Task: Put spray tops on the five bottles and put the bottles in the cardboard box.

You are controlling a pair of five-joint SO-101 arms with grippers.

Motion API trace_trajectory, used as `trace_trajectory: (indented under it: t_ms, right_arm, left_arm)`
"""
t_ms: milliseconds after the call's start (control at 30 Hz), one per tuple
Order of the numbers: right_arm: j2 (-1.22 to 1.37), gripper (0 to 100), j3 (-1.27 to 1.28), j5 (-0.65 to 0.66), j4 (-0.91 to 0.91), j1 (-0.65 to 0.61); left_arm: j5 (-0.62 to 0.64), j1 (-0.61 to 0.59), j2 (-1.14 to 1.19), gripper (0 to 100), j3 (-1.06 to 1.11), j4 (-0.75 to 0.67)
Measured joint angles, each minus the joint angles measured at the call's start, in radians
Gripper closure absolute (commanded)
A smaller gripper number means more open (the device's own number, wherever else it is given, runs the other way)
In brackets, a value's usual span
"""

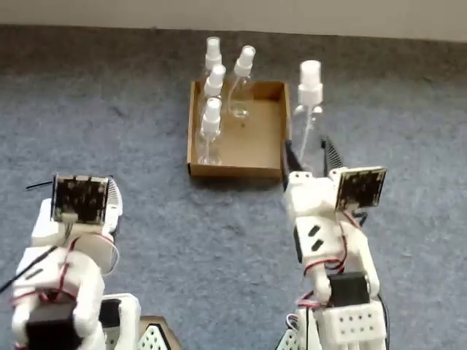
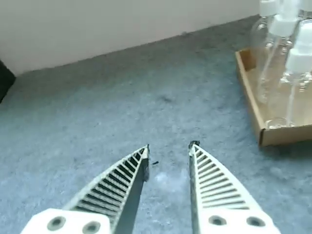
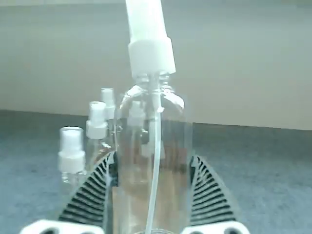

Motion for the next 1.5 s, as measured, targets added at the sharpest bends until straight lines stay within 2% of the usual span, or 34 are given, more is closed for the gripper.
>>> trace_trajectory:
  t_ms: [133,300,433,567,767,1033,1333,1500]
  right_arm:
    - [-0.046,99.3,-0.132,0.0,0.226,-0.14]
    - [-0.06,99.3,-0.226,0.0,0.348,-0.261]
    - [-0.061,99.3,-0.242,0.0,0.433,-0.327]
    - [-0.068,99.3,-0.245,0.0,0.48,-0.354]
    - [-0.127,99.3,-0.245,0.0,0.488,-0.359]
    - [-0.173,99.3,-0.249,-0.002,0.488,-0.359]
    - [-0.183,99.3,-0.215,-0.003,0.491,-0.358]
    - [-0.183,99.3,-0.212,-0.002,0.526,-0.361]
  left_arm:
    - [0.02,0.124,0.288,85,-0.311,0.101]
    - [0.089,0.292,0.512,80,-0.603,0.16]
    - [0.104,0.404,0.661,80,-0.638,0.161]
    - [0.109,0.439,0.747,80,-0.643,0.123]
    - [0.127,0.471,0.755,80,-0.643,0.054]
    - [0.146,0.632,0.756,80,-0.643,0.044]
    - [0.146,0.646,0.756,80,-0.643,0.044]
    - [0.147,0.509,0.758,80,-0.643,-0.029]
